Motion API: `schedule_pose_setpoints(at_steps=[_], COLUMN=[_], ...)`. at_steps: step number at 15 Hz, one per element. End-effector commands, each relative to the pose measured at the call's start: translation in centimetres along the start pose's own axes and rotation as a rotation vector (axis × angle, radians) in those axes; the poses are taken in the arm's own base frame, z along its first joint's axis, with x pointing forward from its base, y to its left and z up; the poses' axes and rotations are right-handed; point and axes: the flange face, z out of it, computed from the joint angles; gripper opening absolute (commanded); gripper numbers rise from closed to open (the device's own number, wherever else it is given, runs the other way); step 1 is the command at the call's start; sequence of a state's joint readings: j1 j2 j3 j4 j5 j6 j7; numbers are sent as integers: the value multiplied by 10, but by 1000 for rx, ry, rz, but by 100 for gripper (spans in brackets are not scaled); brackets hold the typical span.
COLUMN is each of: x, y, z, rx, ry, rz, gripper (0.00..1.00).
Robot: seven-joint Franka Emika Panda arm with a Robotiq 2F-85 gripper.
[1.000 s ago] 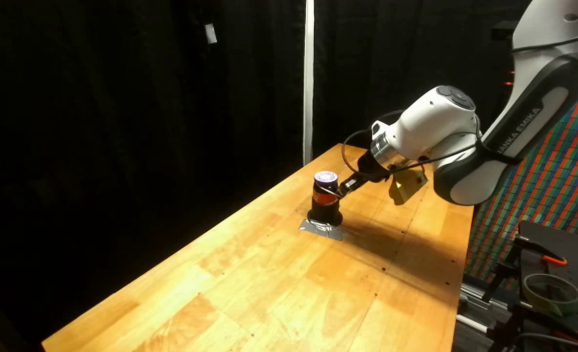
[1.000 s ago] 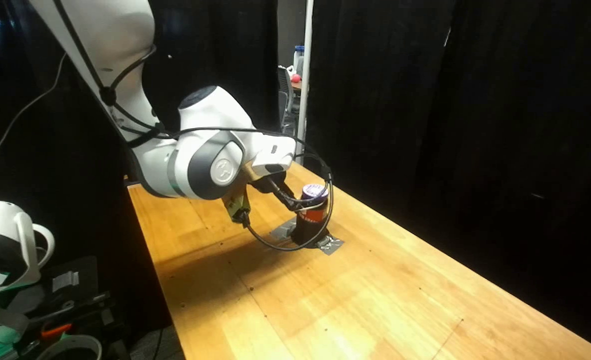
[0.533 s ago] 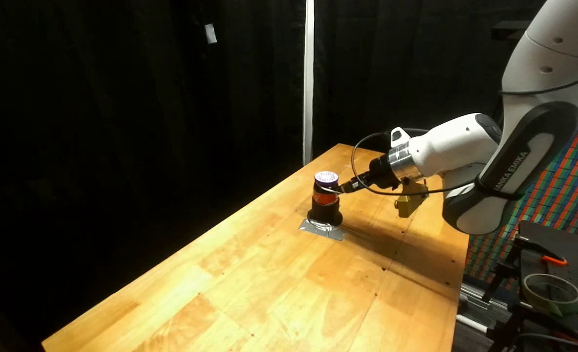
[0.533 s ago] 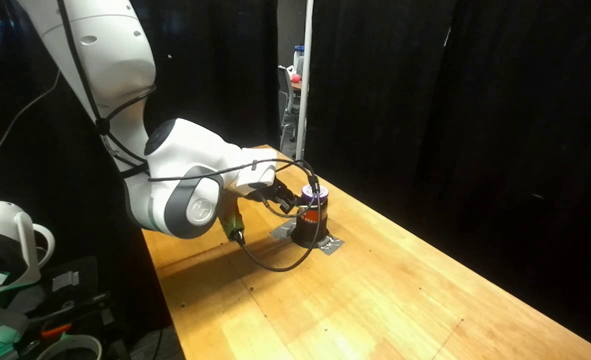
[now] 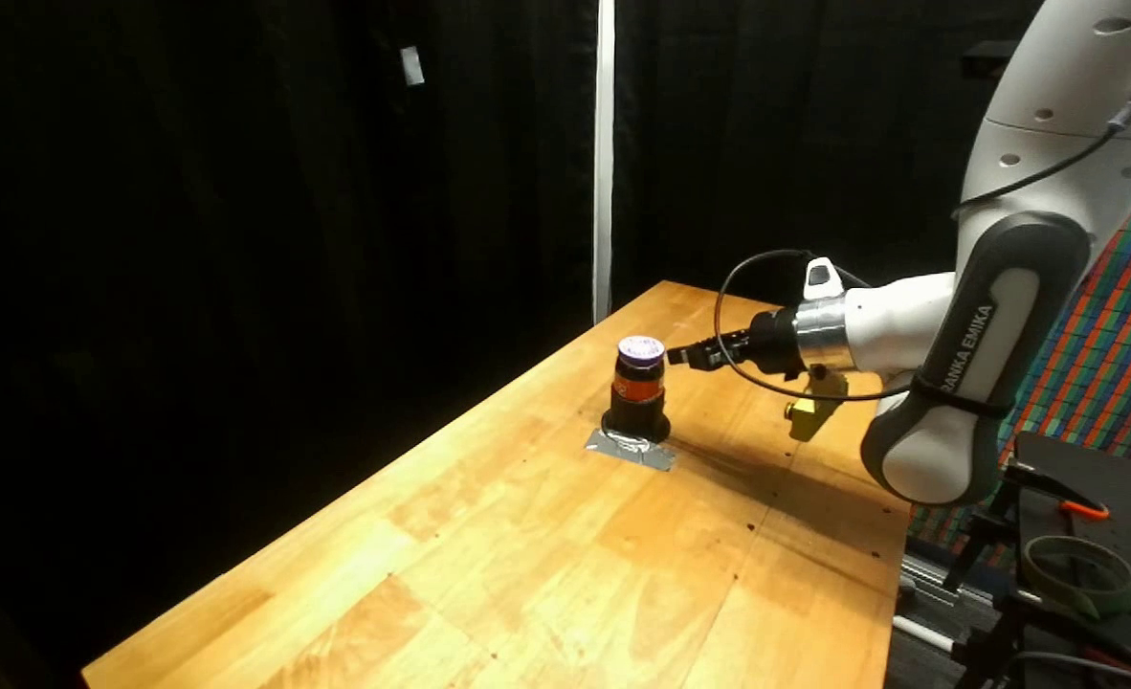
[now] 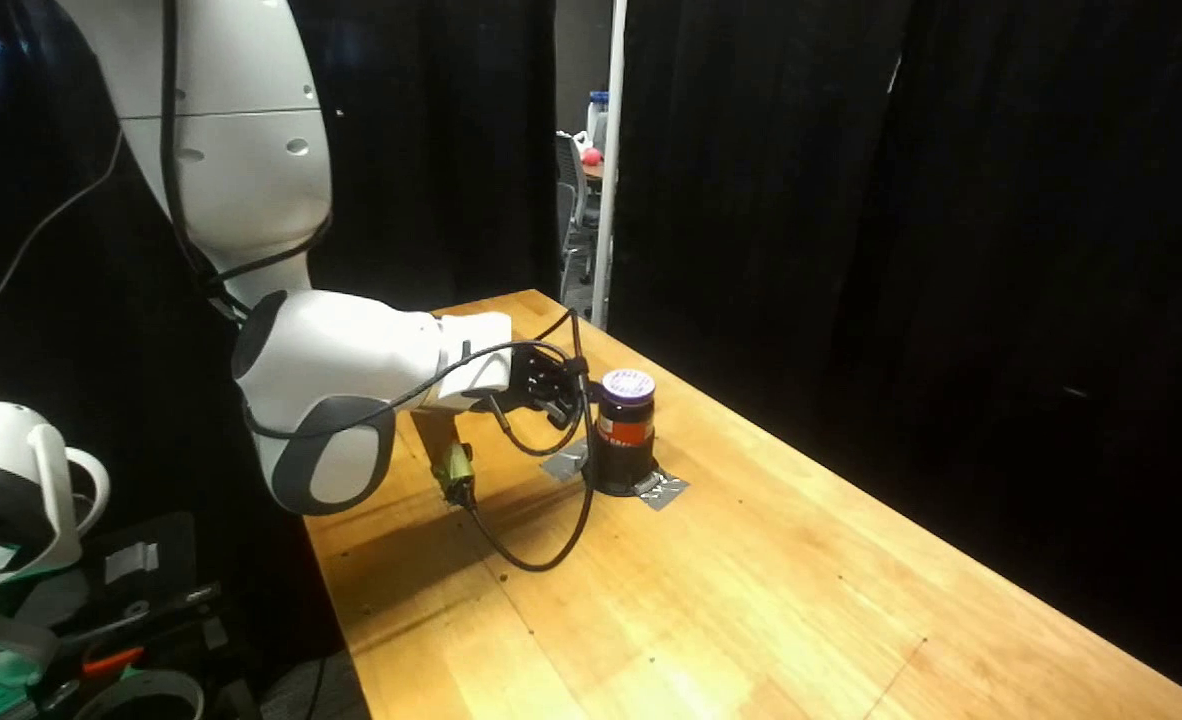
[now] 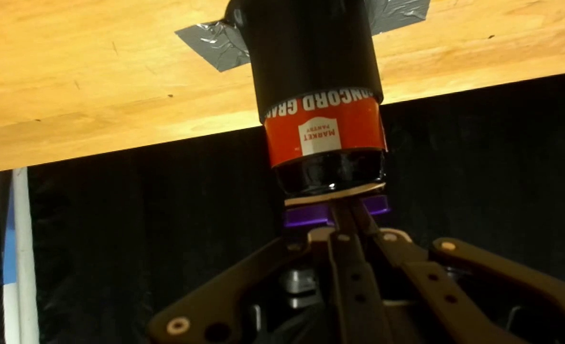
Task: Put a rubber band around the cup
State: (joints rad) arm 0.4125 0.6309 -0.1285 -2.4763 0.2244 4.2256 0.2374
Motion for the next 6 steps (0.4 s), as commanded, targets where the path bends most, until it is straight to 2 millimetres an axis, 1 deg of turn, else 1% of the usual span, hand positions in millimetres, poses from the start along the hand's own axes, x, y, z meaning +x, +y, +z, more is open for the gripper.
schedule_pose_setpoints(at_steps=[1,2,3,5,6], x=[19,16,9,5,4], y=[-1,2,5,-4,-8], z=[-2,-2,-8,-13,-14], rx=[5,2,9,49,55], ry=[37,35,13,-118,-173], rz=[-3,-10,-6,10,15], gripper=[7,15,35,47,56])
